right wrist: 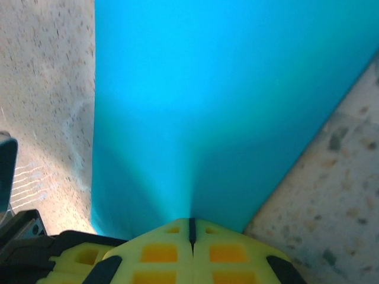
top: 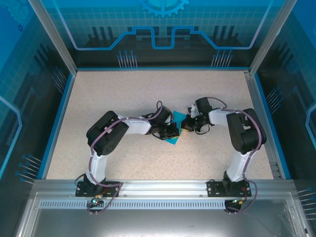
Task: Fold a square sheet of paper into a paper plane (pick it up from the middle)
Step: Hold the square sheet of paper at the center of the table, then first fold in half a square sheet of paper at the center of the table.
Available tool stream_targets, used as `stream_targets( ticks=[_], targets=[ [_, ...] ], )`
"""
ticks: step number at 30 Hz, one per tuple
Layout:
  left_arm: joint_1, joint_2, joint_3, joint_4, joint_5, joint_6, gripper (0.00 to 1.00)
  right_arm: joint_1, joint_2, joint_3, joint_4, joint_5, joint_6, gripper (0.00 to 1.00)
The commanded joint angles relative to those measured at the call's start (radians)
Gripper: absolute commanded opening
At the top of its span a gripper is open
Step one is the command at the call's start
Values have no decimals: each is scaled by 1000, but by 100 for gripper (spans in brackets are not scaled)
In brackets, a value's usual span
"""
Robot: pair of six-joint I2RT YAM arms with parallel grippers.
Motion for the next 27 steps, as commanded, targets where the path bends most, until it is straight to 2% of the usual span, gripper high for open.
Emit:
stream_targets(
  ticks=[1, 13, 18, 23, 27],
  targets=[
    [5, 19, -55, -159, -7, 24, 1, -58, 48, 51, 18, 70, -28, 4],
    [9, 23, -61, -171, 4, 32, 2, -138, 117, 148, 10, 106, -37, 4],
    [10, 23, -56, -175, 6, 34, 2, -159, 143, 191, 22, 79, -29, 4],
    [9, 24, -43, -182, 6, 42, 1, -164, 92, 217, 24, 64, -30, 4],
    [11, 25, -31, -189, 6, 50, 1, -153, -23, 160, 62, 23, -29, 5]
  ],
)
